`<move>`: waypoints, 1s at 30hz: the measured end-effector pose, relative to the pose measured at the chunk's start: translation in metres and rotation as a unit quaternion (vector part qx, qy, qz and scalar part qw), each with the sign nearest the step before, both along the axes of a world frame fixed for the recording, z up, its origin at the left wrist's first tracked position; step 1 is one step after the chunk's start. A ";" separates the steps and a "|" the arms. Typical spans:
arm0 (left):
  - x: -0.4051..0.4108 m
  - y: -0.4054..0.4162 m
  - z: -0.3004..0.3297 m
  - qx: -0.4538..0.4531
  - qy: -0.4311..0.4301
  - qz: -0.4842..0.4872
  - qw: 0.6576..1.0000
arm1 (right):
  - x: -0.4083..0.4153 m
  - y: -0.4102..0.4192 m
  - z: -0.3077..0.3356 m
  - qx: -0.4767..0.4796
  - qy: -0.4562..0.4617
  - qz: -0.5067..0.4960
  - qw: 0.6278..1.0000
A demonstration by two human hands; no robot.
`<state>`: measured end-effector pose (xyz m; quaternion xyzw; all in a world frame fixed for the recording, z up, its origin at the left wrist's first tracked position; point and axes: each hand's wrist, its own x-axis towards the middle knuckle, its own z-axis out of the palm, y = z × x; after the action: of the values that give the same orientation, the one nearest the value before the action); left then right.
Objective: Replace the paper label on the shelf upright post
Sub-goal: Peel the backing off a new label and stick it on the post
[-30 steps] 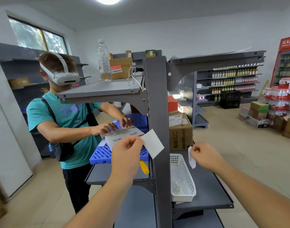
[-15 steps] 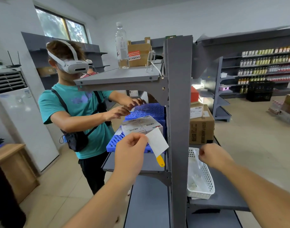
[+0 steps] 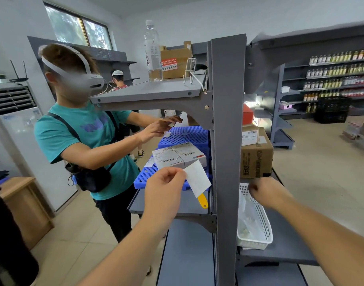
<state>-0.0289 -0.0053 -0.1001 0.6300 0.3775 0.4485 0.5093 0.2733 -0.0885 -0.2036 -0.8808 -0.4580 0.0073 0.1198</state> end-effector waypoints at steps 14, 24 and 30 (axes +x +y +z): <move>0.011 -0.005 0.003 -0.006 -0.001 -0.021 1.000 | -0.042 -0.015 0.039 0.270 0.051 -0.019 0.961; 0.020 -0.018 0.016 0.035 -0.038 -0.035 0.998 | -0.112 -0.046 0.115 0.453 0.045 0.114 0.883; 0.028 -0.029 0.025 0.061 -0.067 -0.061 0.994 | -0.145 -0.049 0.123 0.364 -0.077 0.178 0.911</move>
<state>-0.0008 -0.0344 -0.0747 0.6503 0.2756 0.4796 0.5208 0.1288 -0.1377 -0.0807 -0.6777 -0.5859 -0.2064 0.3935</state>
